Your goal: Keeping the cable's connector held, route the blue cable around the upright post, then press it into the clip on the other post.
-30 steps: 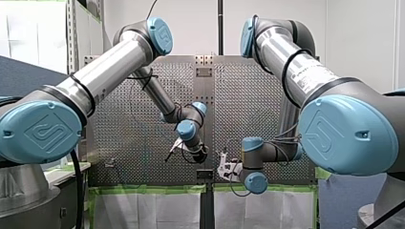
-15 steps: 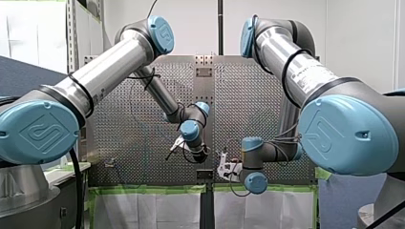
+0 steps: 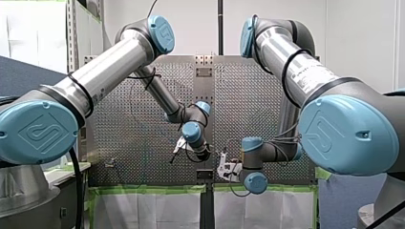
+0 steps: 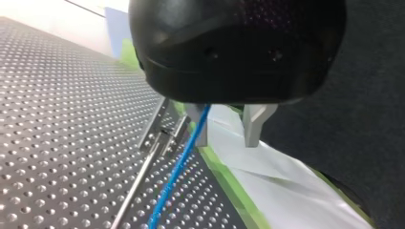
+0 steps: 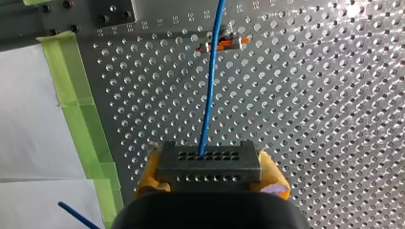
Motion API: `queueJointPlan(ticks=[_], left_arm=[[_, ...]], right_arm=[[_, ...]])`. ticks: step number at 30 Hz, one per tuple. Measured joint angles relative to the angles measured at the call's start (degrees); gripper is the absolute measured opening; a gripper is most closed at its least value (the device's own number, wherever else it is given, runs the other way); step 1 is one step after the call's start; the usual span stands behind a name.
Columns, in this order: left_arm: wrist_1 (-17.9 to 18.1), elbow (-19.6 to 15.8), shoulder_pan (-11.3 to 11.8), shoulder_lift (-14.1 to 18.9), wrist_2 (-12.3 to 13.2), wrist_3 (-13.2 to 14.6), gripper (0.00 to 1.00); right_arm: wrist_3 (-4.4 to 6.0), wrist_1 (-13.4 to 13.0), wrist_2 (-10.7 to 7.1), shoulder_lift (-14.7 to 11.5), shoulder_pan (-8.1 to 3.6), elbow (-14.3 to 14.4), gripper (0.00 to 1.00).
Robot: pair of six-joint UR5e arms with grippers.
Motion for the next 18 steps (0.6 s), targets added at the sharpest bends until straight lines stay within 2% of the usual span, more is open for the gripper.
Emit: queueJointPlan(ticks=[1,11,18], left_arm=[[0.0,0.0,0.0,0.0,0.1,-0.5,0.02],[0.0,0.0,0.0,0.0,0.0,-5.3,0.02],[2.7,0.0,-0.7,-0.1,-1.3,-7.8,0.02]], right_arm=[[-0.01,0.0,0.00,0.0,-0.05,0.0,0.00],[-0.19,0.1,0.08,0.0,-0.24,0.0,0.00],[-0.51,0.0,-0.08,0.0,-0.43,0.0,0.00]])
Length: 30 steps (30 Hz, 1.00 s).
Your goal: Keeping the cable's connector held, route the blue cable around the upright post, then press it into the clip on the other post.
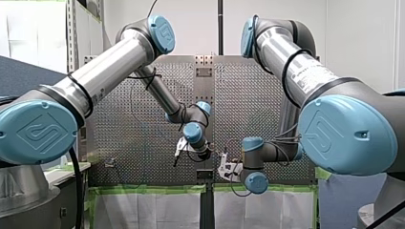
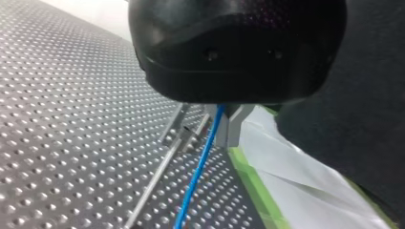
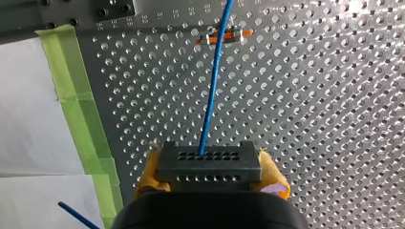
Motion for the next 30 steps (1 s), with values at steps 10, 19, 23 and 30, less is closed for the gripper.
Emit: queueJointPlan(ticks=[10,19,23,30], left_arm=[[5.7,0.0,-1.2,-2.0,-0.5,-3.4,0.02],[11.0,0.0,-1.3,-4.4,-1.1,-5.7,0.02],[13.4,0.0,-1.1,-4.5,-1.2,-6.7,0.02],[16.7,0.0,-0.8,-4.6,-0.9,-8.6,0.02]], right_arm=[[-1.05,-0.7,-1.64,0.4,-0.93,-0.7,0.00],[-1.43,0.0,-2.43,2.8,-2.36,-3.2,0.00],[-1.69,0.5,-2.61,2.9,-3.22,-4.3,0.00],[-2.16,0.6,-3.49,3.0,-4.73,-5.7,0.00]])
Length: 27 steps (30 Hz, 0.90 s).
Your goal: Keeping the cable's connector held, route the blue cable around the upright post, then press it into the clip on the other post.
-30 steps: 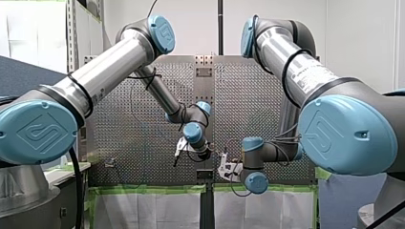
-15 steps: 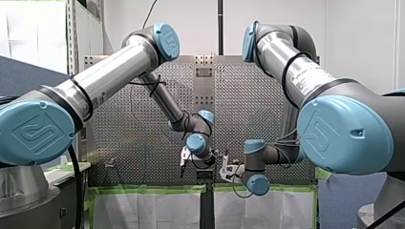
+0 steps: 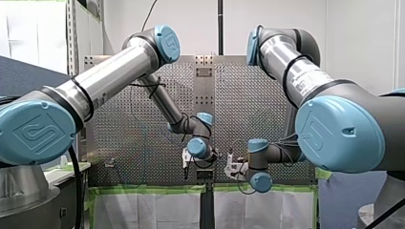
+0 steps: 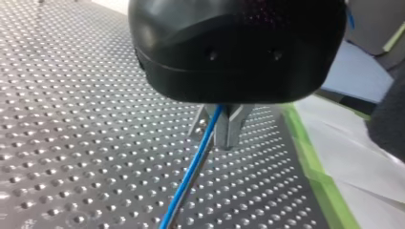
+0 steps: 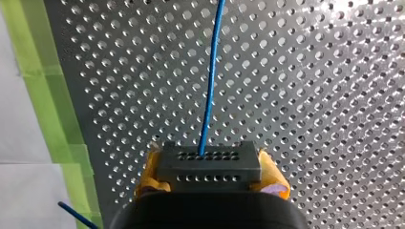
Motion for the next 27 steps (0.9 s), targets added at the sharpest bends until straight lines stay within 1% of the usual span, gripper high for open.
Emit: queueJointPlan(ticks=[5,7,9,11,17,20,23,27], left_arm=[[1.3,0.0,0.4,-0.5,0.9,-1.6,0.02],[1.5,0.0,0.6,-1.1,1.2,-2.2,0.02],[1.8,0.0,0.8,-1.7,1.0,-2.1,0.02],[2.3,0.0,0.9,-1.9,0.9,-2.0,0.02],[4.3,0.0,1.3,-2.1,1.7,-2.9,0.02],[4.5,0.0,1.6,-2.1,2.8,-3.3,0.02],[4.6,0.0,1.9,-2.1,4.3,-4.4,0.02],[4.8,0.0,2.3,-2.2,6.7,-6.5,0.02]], right_arm=[[-0.22,0.8,-1.02,0.0,-1.03,-1.0,0.00],[-0.50,1.3,-1.52,0.0,-1.43,-1.2,0.00],[-0.86,1.6,-1.82,0.0,-1.78,-1.3,0.00],[-1.09,1.8,-1.95,0.1,-2.07,-1.4,0.00],[-1.70,2.7,-2.08,0.1,-3.19,-1.5,0.00],[-1.98,3.1,-2.12,0.1,-3.74,-1.6,0.00],[-2.14,3.9,-2.14,0.1,-4.30,-2.1,0.00],[-2.89,5.8,-2.15,0.1,-5.20,-3.3,0.00]])
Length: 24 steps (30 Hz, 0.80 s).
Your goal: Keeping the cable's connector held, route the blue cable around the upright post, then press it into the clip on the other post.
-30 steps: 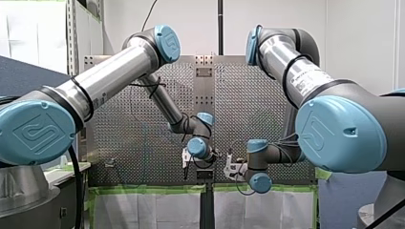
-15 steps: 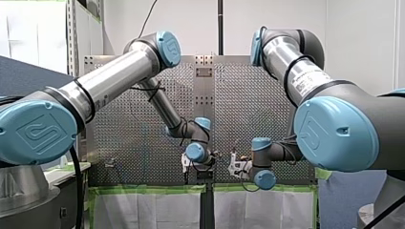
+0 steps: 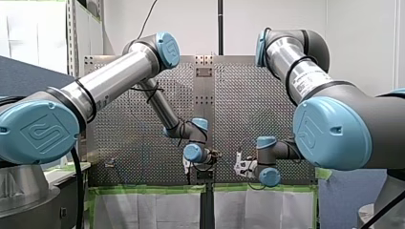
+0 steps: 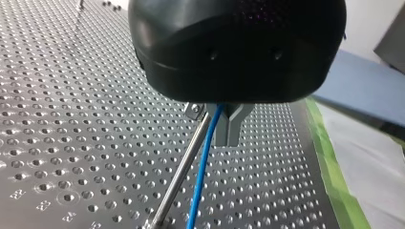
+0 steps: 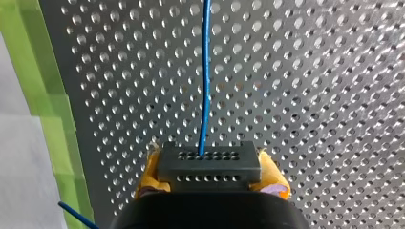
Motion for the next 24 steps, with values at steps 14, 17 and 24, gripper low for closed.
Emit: queueJointPlan(ticks=[14,17,24], left_arm=[[2.5,0.0,1.0,-0.1,4.1,-7.9,0.02],[2.8,0.0,1.3,-0.1,4.6,-9.4,0.02],[3.0,0.0,2.2,-0.3,6.1,-12.6,0.02]], right_arm=[[-1.14,4.9,-0.13,0.0,-3.19,-3.3,0.00],[-1.62,5.5,-0.23,0.0,-3.87,-3.6,0.00],[-2.61,6.2,-0.34,0.0,-5.05,-3.7,0.00]])
